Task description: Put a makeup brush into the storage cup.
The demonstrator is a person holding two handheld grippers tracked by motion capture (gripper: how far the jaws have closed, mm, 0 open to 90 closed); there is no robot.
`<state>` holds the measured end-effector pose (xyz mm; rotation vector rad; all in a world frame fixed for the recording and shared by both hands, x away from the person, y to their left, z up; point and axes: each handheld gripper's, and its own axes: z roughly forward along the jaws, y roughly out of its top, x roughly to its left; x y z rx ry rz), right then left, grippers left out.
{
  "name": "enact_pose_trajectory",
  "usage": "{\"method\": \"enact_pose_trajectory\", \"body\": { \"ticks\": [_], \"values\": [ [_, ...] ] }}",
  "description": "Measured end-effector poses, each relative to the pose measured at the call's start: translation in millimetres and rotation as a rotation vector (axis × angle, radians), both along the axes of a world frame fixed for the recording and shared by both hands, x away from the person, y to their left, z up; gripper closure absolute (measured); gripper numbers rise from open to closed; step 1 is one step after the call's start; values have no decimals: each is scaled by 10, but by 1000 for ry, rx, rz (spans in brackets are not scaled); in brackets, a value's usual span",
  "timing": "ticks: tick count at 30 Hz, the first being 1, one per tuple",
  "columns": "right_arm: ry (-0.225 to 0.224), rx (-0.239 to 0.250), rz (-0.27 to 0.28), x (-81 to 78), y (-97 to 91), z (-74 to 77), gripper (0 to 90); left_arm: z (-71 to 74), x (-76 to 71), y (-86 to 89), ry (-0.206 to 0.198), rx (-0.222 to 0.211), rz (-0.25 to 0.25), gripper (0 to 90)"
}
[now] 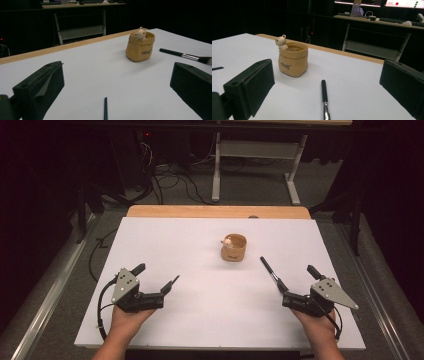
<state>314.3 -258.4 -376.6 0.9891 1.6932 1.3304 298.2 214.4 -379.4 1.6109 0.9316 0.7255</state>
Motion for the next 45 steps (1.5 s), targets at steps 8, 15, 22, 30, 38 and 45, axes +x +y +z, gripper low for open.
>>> {"method": "enact_pose_trajectory", "body": {
  "ticks": [8,15,22,30,38,45],
  "values": [
    [4,6,-2,3,-11,-10,12,11,-3,10,-1,-3,7,0],
    [-1,-9,0,7,-2,-15,12,8,-1,17,5,-12,6,0],
    [-1,-11,-3,6,11,-21,12,12,-1,30,11,-32,-4,3],
    [-2,-19,-4,7,16,-23,12,25,-18,30,5,-17,-15,4],
    [-2,-20,-5,8,13,-25,12,19,3,98,18,-18,9,4],
    [0,-24,-7,9,9,-25,12,17,19,212,20,-23,53,4]
  ]
}}
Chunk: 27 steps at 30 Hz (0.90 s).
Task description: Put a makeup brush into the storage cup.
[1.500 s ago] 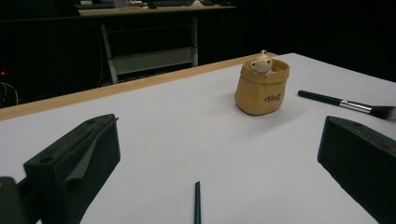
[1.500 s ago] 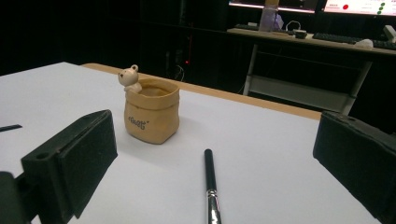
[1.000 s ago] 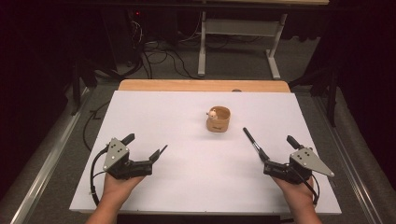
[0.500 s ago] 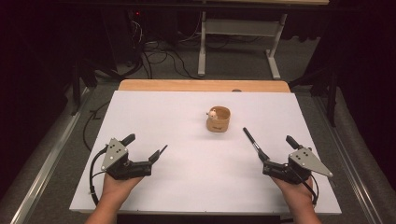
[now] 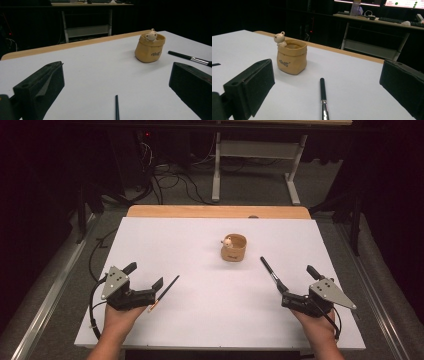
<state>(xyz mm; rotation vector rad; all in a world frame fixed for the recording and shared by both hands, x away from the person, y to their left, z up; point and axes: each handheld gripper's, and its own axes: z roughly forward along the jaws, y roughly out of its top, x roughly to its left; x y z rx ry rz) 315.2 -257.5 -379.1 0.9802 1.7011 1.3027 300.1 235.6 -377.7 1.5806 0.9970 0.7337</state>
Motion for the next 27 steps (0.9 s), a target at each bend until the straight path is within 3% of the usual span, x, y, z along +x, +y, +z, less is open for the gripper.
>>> {"method": "enact_pose_trajectory", "body": {
  "ticks": [6,18,24,27],
  "values": [
    [-4,-1,6,3,5,-1,13,-15,32,89,18,-6,32,4],
    [-6,3,6,0,3,1,13,-26,65,208,67,23,99,4],
    [-4,4,7,-3,4,2,13,-41,79,248,88,7,93,4],
    [-1,-3,2,1,2,-1,13,-54,104,266,123,6,83,4]
  ]
}}
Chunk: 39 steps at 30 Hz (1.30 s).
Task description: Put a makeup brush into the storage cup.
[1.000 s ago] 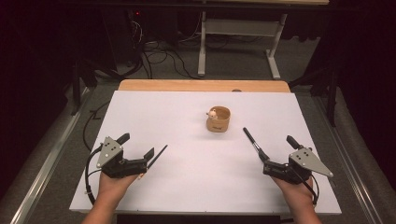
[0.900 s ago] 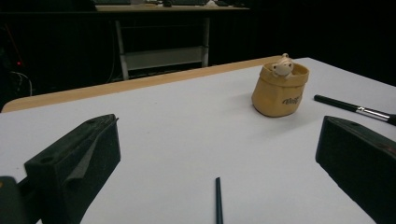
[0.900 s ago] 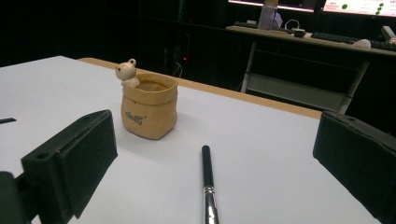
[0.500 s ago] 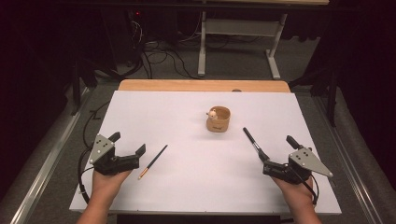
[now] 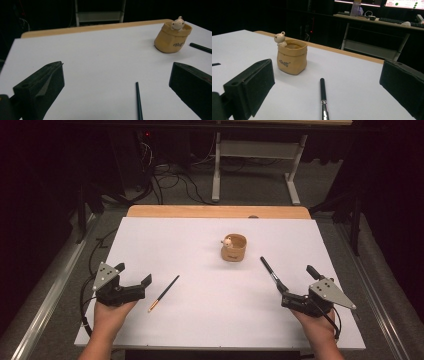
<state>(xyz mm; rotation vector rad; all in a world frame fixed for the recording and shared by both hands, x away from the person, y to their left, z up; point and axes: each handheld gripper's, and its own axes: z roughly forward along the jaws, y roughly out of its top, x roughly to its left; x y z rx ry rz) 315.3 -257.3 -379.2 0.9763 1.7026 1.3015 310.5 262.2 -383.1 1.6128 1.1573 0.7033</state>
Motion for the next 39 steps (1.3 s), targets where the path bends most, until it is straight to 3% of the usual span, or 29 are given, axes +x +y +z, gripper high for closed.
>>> {"method": "enact_pose_trajectory", "body": {
  "ticks": [3,8,15,19,20,24,28,35,39],
  "values": [
    [0,1,1,0,0,0,12,-43,34,19,48,-3,12,4],
    [1,1,4,0,-2,0,13,-64,53,33,71,0,27,4],
    [2,1,10,1,0,-1,13,-112,106,66,141,29,50,4],
    [-1,5,12,2,-3,2,13,-135,126,83,150,45,57,4],
    [0,9,12,4,-4,2,13,-145,129,85,174,38,63,4],
    [0,7,14,2,-5,1,13,-156,144,93,194,43,70,5],
    [1,9,16,2,-7,2,13,-204,177,91,239,81,79,4],
    [1,-1,20,6,3,-4,13,-277,224,108,308,102,103,5],
    [0,-4,20,9,-1,-6,13,-304,240,112,326,108,105,6]
  ]
}}
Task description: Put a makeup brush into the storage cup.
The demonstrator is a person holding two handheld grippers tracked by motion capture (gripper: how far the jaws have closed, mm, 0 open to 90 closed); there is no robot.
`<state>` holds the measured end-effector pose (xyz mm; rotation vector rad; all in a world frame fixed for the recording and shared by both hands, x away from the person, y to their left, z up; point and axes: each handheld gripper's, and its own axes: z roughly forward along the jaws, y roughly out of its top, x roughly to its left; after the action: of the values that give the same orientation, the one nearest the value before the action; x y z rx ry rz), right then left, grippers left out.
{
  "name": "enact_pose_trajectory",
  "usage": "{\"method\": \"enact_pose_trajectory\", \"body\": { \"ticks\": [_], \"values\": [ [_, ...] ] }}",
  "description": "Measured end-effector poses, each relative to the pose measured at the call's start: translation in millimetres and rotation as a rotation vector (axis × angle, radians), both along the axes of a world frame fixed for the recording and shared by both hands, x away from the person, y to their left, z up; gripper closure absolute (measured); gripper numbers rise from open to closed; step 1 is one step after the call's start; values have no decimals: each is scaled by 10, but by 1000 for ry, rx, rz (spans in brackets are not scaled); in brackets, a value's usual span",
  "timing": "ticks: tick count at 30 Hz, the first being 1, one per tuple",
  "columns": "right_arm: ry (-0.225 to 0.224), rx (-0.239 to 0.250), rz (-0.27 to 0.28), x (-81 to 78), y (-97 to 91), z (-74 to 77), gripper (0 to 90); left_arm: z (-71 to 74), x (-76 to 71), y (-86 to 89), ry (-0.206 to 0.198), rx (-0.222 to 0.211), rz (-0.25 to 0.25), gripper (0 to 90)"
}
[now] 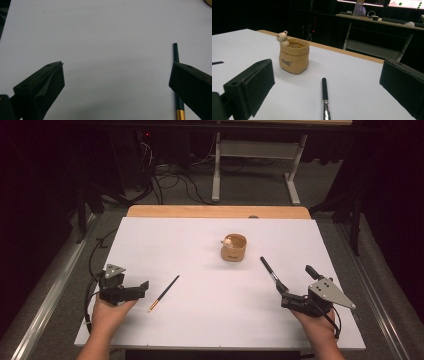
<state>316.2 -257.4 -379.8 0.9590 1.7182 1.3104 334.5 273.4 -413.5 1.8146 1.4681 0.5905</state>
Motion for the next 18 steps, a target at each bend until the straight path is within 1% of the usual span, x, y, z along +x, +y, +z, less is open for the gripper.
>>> {"method": "enact_pose_trajectory", "body": {
  "ticks": [3,10,16,17,18],
  "values": [
    [2,4,1,2,-4,-3,13,-9,5,-7,7,0,-3,5],
    [1,3,1,3,-2,-3,13,-2,-3,3,8,-7,0,5],
    [6,4,-7,-6,7,-2,13,-10,-15,2,26,-12,1,5],
    [7,4,-4,-10,13,-2,13,-15,-15,-2,35,-9,0,6],
    [-1,1,1,-6,13,-1,13,-17,-14,-1,39,-8,-2,5]
  ]
}}
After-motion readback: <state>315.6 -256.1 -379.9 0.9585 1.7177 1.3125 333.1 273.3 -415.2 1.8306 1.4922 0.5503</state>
